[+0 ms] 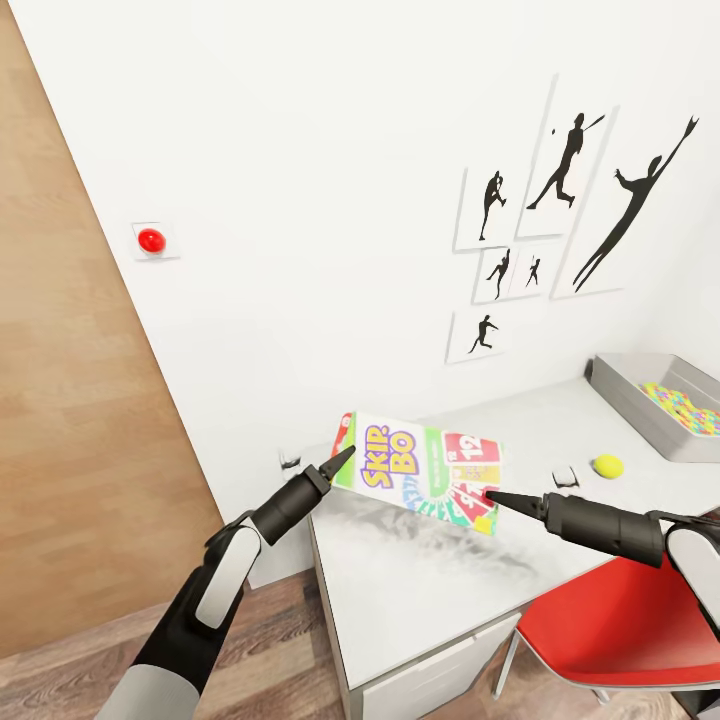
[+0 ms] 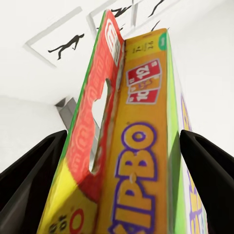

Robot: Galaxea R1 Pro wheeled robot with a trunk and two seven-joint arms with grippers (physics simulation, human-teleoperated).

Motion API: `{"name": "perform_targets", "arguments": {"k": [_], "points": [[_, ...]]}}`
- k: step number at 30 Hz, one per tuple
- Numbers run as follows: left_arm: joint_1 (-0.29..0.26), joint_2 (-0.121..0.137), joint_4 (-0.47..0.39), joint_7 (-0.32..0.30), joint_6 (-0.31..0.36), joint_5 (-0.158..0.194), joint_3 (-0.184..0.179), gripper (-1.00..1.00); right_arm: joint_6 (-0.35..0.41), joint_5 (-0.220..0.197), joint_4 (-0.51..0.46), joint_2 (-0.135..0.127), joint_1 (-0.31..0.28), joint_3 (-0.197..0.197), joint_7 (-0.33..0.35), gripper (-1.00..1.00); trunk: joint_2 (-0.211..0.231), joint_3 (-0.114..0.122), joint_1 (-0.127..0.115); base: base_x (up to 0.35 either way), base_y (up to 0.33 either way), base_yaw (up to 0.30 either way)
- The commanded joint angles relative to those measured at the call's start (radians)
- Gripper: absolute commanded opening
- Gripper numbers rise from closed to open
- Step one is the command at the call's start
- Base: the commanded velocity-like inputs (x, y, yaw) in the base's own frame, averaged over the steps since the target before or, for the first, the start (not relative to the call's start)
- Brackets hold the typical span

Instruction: Put all the toys in the child's room - the three board games (two on the bed and one on the table), the two jigsaw puzzles on the table, and the tennis ball on the table - inside the toy box on the table in the child's room.

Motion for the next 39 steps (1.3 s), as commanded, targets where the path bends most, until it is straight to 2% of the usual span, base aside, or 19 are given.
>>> {"name": "perform_targets", "arguments": {"k": [1,6,12,17,32,33,39], "points": [[-0.001,0.000,0.000,0.000,0.009,0.009,0.000,-1.00,0.005,0.005,0.000,0.000,-0.001,-0.001,0.006,1.00,-0.002,-0.002,0.001,0.000,0.000,0.000],[-0.001,-0.002,0.000,0.000,0.009,0.010,-0.003,-1.00,0.005,0.005,0.001,0.000,-0.002,-0.001,0.005,1.00,-0.002,-0.002,0.001,0.000,0.000,0.000],[-0.002,-0.005,0.000,0.003,0.008,0.011,-0.044,-1.00,0.005,0.005,0.001,0.000,-0.002,-0.001,0.005,1.00,-0.002,-0.002,0.001,0.000,0.000,0.000],[-0.003,-0.007,0.000,0.004,0.008,0.011,-0.061,-1.00,0.005,0.006,0.001,0.000,-0.002,-0.002,0.005,1.00,-0.002,-0.002,0.001,0.000,0.000,0.000],[-0.004,-0.015,0.001,0.006,0.007,0.011,-0.070,-1.00,0.005,0.006,0.001,0.001,-0.001,-0.001,0.005,1.00,-0.002,-0.002,0.001,0.000,0.000,0.000],[-0.004,-0.015,0.001,0.006,0.007,0.011,-0.070,-1.00,0.005,0.006,0.001,0.001,0.000,-0.001,0.005,-1.00,-0.002,-0.002,0.001,0.000,0.000,0.000],[-0.004,-0.016,0.002,0.006,0.007,0.010,-0.070,-1.00,0.005,0.007,0.001,0.000,0.000,-0.004,0.005,-1.00,-0.002,-0.002,0.001,0.000,0.000,0.000]]}}
